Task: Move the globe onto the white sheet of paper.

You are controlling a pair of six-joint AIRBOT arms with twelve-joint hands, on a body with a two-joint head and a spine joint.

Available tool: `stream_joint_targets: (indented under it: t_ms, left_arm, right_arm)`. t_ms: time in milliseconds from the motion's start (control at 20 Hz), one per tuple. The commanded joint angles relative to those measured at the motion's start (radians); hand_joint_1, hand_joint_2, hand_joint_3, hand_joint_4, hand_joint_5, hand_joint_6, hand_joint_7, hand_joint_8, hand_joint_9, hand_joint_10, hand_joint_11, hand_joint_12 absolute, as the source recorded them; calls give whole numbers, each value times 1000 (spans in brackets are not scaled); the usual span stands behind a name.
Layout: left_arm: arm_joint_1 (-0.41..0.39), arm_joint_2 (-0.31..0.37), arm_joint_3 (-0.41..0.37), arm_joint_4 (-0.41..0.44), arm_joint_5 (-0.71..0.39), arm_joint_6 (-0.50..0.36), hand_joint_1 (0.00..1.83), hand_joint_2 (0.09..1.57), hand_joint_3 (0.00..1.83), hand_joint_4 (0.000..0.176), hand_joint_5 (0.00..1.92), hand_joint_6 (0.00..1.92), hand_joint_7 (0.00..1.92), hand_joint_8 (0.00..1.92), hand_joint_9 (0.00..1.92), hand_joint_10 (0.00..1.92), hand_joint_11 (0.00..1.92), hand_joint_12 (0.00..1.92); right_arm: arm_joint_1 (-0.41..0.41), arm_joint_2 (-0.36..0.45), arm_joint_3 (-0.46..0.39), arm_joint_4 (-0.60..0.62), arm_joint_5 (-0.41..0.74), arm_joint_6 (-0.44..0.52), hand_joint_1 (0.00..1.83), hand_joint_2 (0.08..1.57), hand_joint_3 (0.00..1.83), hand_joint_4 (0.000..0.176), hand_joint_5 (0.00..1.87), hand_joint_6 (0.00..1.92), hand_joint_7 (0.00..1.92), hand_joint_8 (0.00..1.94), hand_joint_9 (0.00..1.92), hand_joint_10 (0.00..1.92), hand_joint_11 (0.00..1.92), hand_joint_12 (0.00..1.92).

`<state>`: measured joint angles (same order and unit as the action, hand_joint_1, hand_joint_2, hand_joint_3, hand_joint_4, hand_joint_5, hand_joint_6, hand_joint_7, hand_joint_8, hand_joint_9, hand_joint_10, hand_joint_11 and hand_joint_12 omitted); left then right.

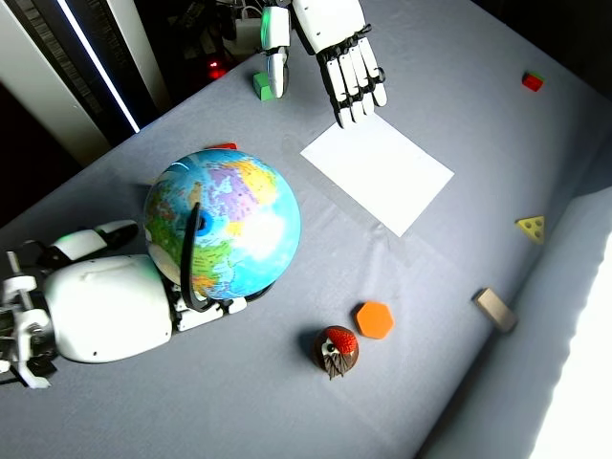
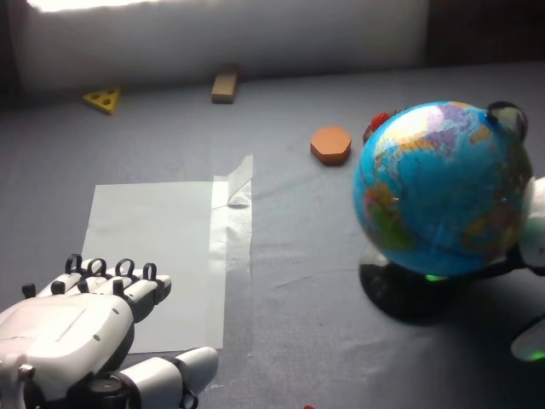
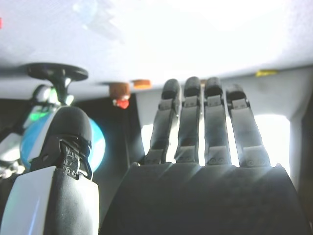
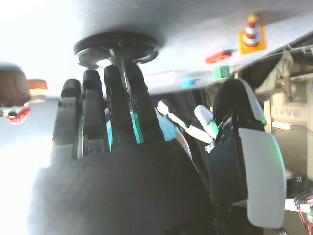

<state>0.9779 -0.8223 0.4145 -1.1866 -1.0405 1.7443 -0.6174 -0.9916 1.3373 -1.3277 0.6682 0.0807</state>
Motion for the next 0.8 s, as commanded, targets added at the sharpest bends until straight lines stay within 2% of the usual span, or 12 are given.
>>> stream_joint_targets:
  t_ms: [0, 350, 700, 750]
  left_arm:
    - [-4, 8, 0, 57, -70, -8, 57, 1170, 0, 0, 180, 2, 141, 0, 100, 2, 10, 11]
    - [-9, 10, 2, 55, -70, -15, 53, 1171, 0, 0, 198, 8, 152, 4, 101, 2, 0, 7]
    - [-6, 13, 1, 56, -72, -16, 73, 1164, 0, 0, 232, 10, 196, 10, 150, 12, 49, 49]
    - [-5, 13, 1, 55, -72, -16, 73, 1161, 3, 0, 236, 3, 199, 4, 153, 5, 9, 154]
  right_arm:
    - [10, -7, 7, 49, 30, 3, 0, 1122, 0, 0, 230, 4, 169, 0, 142, 2, 10, 30]
    - [17, -55, 11, 36, -30, -4, 0, 1125, 1, 0, 249, 12, 170, 2, 150, 5, 0, 35]
    - [78, -131, 4, -12, -150, 42, 0, 1124, 0, 0, 234, 4, 175, 3, 149, 4, 0, 25]
    - [85, -145, 4, -12, -174, 36, 0, 1124, 0, 0, 232, 3, 175, 3, 149, 4, 0, 24]
